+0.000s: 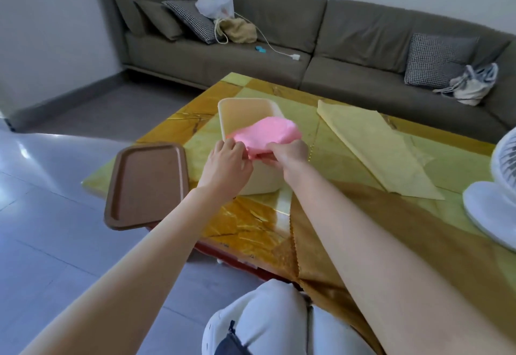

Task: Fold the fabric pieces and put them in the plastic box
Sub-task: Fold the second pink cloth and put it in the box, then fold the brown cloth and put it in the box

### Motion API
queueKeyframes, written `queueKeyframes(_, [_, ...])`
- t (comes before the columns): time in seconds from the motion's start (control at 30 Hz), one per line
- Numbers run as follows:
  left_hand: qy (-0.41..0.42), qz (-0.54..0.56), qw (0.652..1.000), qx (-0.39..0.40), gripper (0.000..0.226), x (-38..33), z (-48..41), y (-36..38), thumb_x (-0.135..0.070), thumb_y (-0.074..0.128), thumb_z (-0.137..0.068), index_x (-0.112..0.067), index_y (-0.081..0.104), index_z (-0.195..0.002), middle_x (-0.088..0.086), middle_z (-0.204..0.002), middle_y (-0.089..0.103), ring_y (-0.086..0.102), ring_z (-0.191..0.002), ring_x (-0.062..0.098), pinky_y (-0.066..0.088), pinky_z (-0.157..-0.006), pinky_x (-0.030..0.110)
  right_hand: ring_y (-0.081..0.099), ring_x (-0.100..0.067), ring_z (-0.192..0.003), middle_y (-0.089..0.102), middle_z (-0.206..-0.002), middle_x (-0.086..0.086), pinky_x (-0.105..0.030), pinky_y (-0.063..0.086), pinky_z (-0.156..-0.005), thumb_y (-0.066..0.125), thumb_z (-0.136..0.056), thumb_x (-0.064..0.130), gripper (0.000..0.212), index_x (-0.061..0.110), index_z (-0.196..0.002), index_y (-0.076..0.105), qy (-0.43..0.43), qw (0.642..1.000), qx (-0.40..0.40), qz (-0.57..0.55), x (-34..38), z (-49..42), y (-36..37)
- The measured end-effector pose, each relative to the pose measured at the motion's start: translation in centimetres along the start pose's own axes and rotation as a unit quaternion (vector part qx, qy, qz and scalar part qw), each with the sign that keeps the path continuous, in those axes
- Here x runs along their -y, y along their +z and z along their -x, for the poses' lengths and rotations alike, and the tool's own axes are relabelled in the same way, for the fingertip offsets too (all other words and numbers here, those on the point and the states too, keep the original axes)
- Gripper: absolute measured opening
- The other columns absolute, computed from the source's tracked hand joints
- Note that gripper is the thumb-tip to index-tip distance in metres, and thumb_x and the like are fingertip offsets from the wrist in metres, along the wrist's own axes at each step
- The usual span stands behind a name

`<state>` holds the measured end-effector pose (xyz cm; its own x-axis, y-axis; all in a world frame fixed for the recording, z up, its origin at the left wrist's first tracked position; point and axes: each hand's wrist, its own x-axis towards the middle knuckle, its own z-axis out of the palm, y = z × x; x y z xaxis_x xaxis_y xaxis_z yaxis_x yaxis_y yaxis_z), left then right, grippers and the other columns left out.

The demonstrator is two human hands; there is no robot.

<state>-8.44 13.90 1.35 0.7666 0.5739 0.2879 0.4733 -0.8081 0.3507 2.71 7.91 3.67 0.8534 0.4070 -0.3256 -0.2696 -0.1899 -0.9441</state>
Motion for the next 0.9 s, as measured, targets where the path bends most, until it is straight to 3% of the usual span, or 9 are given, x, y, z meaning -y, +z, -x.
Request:
queueKeyframes(0.07, [0.006, -0.005, 1.0, -0.004, 0.025, 0.3, 0.0, 0.3, -0.027, 0.043, -0.095, -0.008, 0.053, -0.109, 0.009, -0.116, 0.05, 0.041, -0.105, 0.027, 0.035, -0.088, 0.034, 0.063, -0.032, -0.101, 0.053, -0.126, -0.023, -0.035, 0.057, -0.073, 0.069, -0.079, 0.005, 0.07, -0.003, -0.136, 0.029, -0.025, 0.996, -0.015, 0.085, 0.1, -0.5, -0.6])
queueKeyframes(0.13, [0.006, -0.008, 1.0, -0.016, 0.026, 0.5, -0.1, 0.5, -0.029, 0.043, -0.095, -0.01, 0.05, -0.111, 0.008, -0.115, 0.052, 0.042, -0.104, 0.026, 0.034, -0.087, 0.033, 0.053, -0.032, -0.116, 0.042, -0.136, -0.019, -0.037, 0.051, -0.088, 0.072, -0.08, 0.022, 0.083, 0.003, -0.141, 0.02, -0.083, 0.958, -0.072, 0.263, 0.4, -1.0, -1.6])
queueKeyframes(0.23, [0.018, 0.013, 0.999, -0.04, 0.037, 0.6, -0.1, 0.5, -0.031, 0.047, -0.093, -0.019, 0.042, -0.128, 0.005, -0.118, 0.053, 0.045, -0.106, 0.025, 0.035, -0.089, 0.034, 0.043, -0.031, -0.123, 0.038, -0.138, -0.014, -0.038, 0.045, -0.095, 0.067, -0.084, 0.035, 0.066, 0.014, -0.138, 0.036, -0.209, 0.881, -0.098, 0.414, 0.5, -1.5, -2.9])
queueKeyframes(0.33, [0.073, -0.062, 0.995, -0.036, 0.045, 0.6, -0.2, 0.6, -0.035, 0.042, -0.096, -0.032, 0.033, -0.14, 0.004, -0.116, 0.049, 0.043, -0.108, 0.025, 0.034, -0.089, 0.034, 0.051, -0.026, -0.115, 0.042, -0.133, -0.009, -0.032, 0.046, -0.09, 0.063, -0.088, 0.031, 0.051, 0.019, -0.134, 0.043, -0.27, 0.863, -0.037, 0.426, 0.1, -2.0, -3.3])
queueKeyframes(0.43, [0.093, -0.127, 0.987, -0.032, 0.034, 0.5, -0.5, 0.3, -0.042, 0.034, -0.098, -0.028, 0.054, -0.123, 0.001, -0.114, 0.053, 0.043, -0.108, 0.024, 0.033, -0.086, 0.034, 0.057, -0.021, -0.1, 0.052, -0.122, -0.007, -0.028, 0.046, -0.082, 0.06, -0.09, 0.03, 0.033, 0.019, -0.12, 0.054, -0.291, 0.849, -0.011, 0.442, -0.2, -1.8, -3.8])
queueKeyframes(0.53, [0.091, -0.175, 0.98, -0.02, 0.038, 0.2, -1.1, 0.1, -0.038, 0.03, -0.099, -0.025, 0.064, -0.111, 0.0, -0.108, 0.06, 0.045, -0.106, 0.024, 0.031, -0.081, 0.035, 0.058, -0.022, -0.095, 0.06, -0.107, -0.006, -0.036, 0.051, -0.082, 0.057, -0.092, 0.029, 0.015, 0.016, -0.097, 0.062, -0.289, 0.826, -0.014, 0.484, -0.7, -1.6, -3.9])
queueKeyframes(0.67, [0.039, -0.189, 0.979, 0.064, 0.055, -0.3, -1.8, 0.0, -0.043, 0.02, -0.1, -0.017, 0.069, -0.105, 0.007, -0.115, 0.058, 0.039, -0.117, 0.027, 0.029, -0.092, 0.041, 0.044, -0.025, -0.113, 0.053, -0.125, -0.006, -0.036, 0.04, -0.095, 0.042, -0.099, 0.029, 0.03, 0.012, -0.106, 0.066, -0.365, 0.707, -0.08, 0.6, -1.3, -1.0, -3.7])
queueKeyframes(0.77, [0.039, -0.209, 0.973, 0.09, 0.06, -0.8, -2.0, 0.2, -0.046, 0.017, -0.099, -0.014, 0.067, -0.109, 0.011, -0.126, 0.049, 0.035, -0.121, 0.028, 0.028, -0.098, 0.042, 0.05, -0.025, -0.108, 0.058, -0.121, -0.008, -0.037, 0.039, -0.093, 0.032, -0.102, 0.018, 0.031, 0.008, -0.109, 0.061, -0.37, 0.706, -0.014, 0.604, -1.6, -0.7, -4.0])
queueKeyframes(0.9, [0.04, -0.206, 0.97, 0.124, 0.056, -0.7, -1.8, 0.3, -0.051, 0.022, -0.097, -0.012, 0.059, -0.113, 0.01, -0.114, 0.058, 0.045, -0.113, 0.028, 0.029, -0.098, 0.042, 0.052, -0.027, -0.095, 0.061, -0.103, -0.013, -0.037, 0.036, -0.085, 0.026, -0.102, 0.016, 0.031, 0.008, -0.108, 0.055, -0.363, 0.701, 0.002, 0.613, -2.0, -0.2, -4.5])
